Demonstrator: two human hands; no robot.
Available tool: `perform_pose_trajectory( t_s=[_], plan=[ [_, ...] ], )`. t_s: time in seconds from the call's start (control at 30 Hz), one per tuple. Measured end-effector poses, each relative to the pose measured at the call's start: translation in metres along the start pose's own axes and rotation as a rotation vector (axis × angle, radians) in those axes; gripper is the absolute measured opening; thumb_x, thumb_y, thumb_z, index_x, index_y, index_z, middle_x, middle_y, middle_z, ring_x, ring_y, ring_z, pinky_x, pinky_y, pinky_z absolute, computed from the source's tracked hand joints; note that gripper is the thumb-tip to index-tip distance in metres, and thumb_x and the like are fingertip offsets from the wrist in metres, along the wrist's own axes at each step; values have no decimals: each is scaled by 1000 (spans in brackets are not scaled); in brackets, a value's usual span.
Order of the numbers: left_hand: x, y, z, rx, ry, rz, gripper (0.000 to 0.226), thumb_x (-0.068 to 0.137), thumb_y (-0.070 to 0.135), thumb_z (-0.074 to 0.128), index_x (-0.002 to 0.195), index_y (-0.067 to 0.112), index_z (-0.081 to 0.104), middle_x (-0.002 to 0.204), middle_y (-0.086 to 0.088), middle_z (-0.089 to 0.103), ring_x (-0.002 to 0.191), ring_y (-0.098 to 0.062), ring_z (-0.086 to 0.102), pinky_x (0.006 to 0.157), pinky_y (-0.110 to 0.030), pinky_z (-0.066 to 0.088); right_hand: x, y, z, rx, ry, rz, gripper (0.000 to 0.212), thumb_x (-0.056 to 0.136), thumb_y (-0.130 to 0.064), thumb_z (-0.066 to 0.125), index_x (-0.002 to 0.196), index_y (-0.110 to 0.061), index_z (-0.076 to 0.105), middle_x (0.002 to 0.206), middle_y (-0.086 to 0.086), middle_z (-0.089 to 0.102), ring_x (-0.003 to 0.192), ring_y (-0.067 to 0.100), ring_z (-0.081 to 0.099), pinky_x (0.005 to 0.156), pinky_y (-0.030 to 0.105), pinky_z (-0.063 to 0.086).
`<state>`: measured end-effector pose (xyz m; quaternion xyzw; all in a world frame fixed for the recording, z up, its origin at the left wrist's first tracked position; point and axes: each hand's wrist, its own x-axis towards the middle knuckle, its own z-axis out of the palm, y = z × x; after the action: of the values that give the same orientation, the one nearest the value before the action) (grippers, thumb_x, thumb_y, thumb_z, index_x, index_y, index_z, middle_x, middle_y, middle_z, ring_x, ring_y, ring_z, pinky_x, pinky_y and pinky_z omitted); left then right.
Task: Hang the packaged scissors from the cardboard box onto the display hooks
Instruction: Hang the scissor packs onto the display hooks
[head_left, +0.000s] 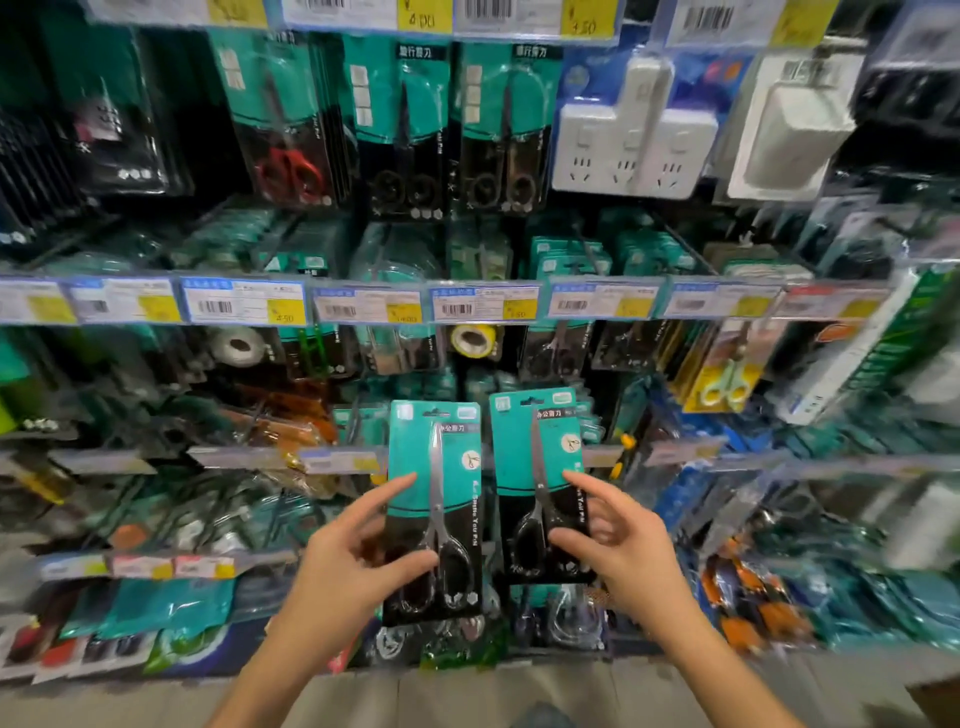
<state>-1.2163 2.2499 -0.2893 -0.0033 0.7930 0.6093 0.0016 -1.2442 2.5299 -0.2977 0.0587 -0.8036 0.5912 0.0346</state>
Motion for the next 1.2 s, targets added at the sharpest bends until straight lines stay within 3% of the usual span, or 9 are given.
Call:
perform_pose_trajectory(
  t_s=[0.1, 0.27, 0.43, 0.57, 0.8, 0.97, 1.07, 1.17, 1.2],
  plan=[
    [14, 7, 9, 4, -61, 39, 71, 62, 48, 85, 125, 54, 55, 131, 5, 62, 120, -20, 59, 103, -51, 47, 5, -2, -17, 76, 91, 34, 52, 74, -3, 79, 117, -29, 64, 64, -11, 29, 58, 7, 29, 57, 20, 33],
    [34, 20, 28, 30, -99, 64, 70, 65, 28, 85, 126, 48, 56, 115, 5, 71, 106, -16, 67, 95, -43, 54, 17, -9, -45, 68, 151, 27, 49, 76, -1, 77, 117, -25, 63, 63, -15, 47, 57, 1, 42, 61, 13, 37],
    [57, 40, 50, 122, -120, 127, 68, 69, 31, 84, 121, 59, 52, 114, 45, 51, 108, 10, 51, 88, -14, 44, 48, -17, -67, -24, 178, -13, 50, 77, -14, 79, 119, -34, 62, 82, -1, 56, 77, 12, 55, 72, 16, 46],
    [66, 48, 64, 146, -132, 139, 67, 69, 34, 83, 123, 59, 52, 133, 32, 49, 125, -5, 49, 100, -28, 44, 57, -15, -82, 18, 219, -29, 51, 74, -20, 80, 118, -38, 63, 104, -15, 61, 91, 1, 58, 78, 14, 49],
    [76, 54, 88, 114, -133, 126, 68, 67, 47, 82, 126, 58, 51, 135, 15, 58, 123, -14, 56, 103, -46, 47, 65, -12, -107, 57, 234, -91, 52, 75, -10, 80, 117, -35, 63, 104, -15, 65, 87, -6, 60, 79, 10, 49],
    [90, 65, 97, 128, -91, 165, 65, 65, 44, 79, 121, 63, 51, 127, 43, 48, 113, 11, 47, 102, -33, 43, 79, -7, -124, 31, 190, -90, 53, 74, -15, 80, 117, -41, 62, 120, -20, 62, 105, -10, 59, 83, 6, 47],
    [97, 70, 99, 152, -90, 153, 67, 66, 41, 81, 122, 61, 52, 130, 37, 52, 117, 2, 54, 104, -38, 45, 83, -5, -130, 86, 210, -82, 53, 75, -9, 79, 115, -39, 61, 119, -22, 57, 100, -18, 57, 79, 3, 46],
    [102, 68, 103, 175, -82, 161, 68, 65, 40, 81, 122, 61, 52, 130, 28, 56, 113, 0, 57, 104, -38, 46, 89, -3, -134, 144, 192, -43, 54, 71, -10, 79, 114, -38, 63, 110, -7, 66, 82, 1, 64, 71, 9, 49],
    [103, 67, 104, 171, -77, 165, 68, 63, 40, 80, 120, 61, 52, 128, 35, 52, 111, 8, 53, 104, -33, 45, 91, 0, -135, 160, 185, -24, 54, 70, -11, 80, 115, -36, 64, 113, 13, 64, 71, 15, 58, 68, 15, 51]
  ],
)
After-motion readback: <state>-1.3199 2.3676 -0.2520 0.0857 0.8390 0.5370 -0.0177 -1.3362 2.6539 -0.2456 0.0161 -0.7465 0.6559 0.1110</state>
